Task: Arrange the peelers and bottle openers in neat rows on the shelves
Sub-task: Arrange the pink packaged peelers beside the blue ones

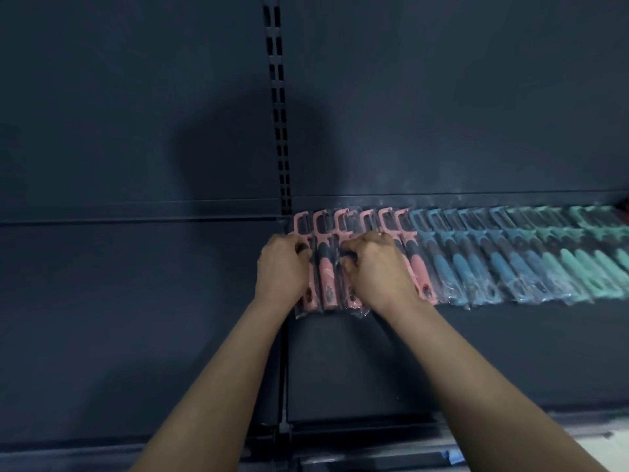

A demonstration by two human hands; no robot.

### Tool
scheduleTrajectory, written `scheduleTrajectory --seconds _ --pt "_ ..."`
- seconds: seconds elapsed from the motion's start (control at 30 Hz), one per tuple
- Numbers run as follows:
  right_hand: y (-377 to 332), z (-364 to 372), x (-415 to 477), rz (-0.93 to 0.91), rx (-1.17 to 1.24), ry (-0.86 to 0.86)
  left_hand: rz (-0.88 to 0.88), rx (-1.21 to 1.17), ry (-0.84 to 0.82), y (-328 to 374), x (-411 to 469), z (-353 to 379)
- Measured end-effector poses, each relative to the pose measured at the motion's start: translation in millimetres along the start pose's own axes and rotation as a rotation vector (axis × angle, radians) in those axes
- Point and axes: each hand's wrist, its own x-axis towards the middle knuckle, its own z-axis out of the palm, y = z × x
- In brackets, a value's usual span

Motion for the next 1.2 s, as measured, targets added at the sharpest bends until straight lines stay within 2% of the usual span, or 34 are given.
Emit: scheduleTrajectory --seconds 0.27,0.4,0.8,1.03,1.2 --pt "-1.4 -2.0 -0.6 0.003 0.014 -0.007 0.031 0.011 -0.013 0.2 3.4 -3.5" --pt "-3.3 -9.0 -4.6 0.024 0.039 0.049 0.056 0.050 -0.004 0.3 4.7 -10.4" --pt "-9.2 -18.7 -25.4 0.160 -0.049 0.130 0.366 0.109 -0.055 17.9 -1.4 -19.2" --pt "-14.3 -26.5 -44.7 0.133 -0.136 0.100 0.450 0.142 -0.046 20.2 -15.9 -25.5" --pt "-17.6 -36.1 -54.2 0.042 -0.159 0.064 0.453 0.204 -0.006 23.8 -38.2 -33.6"
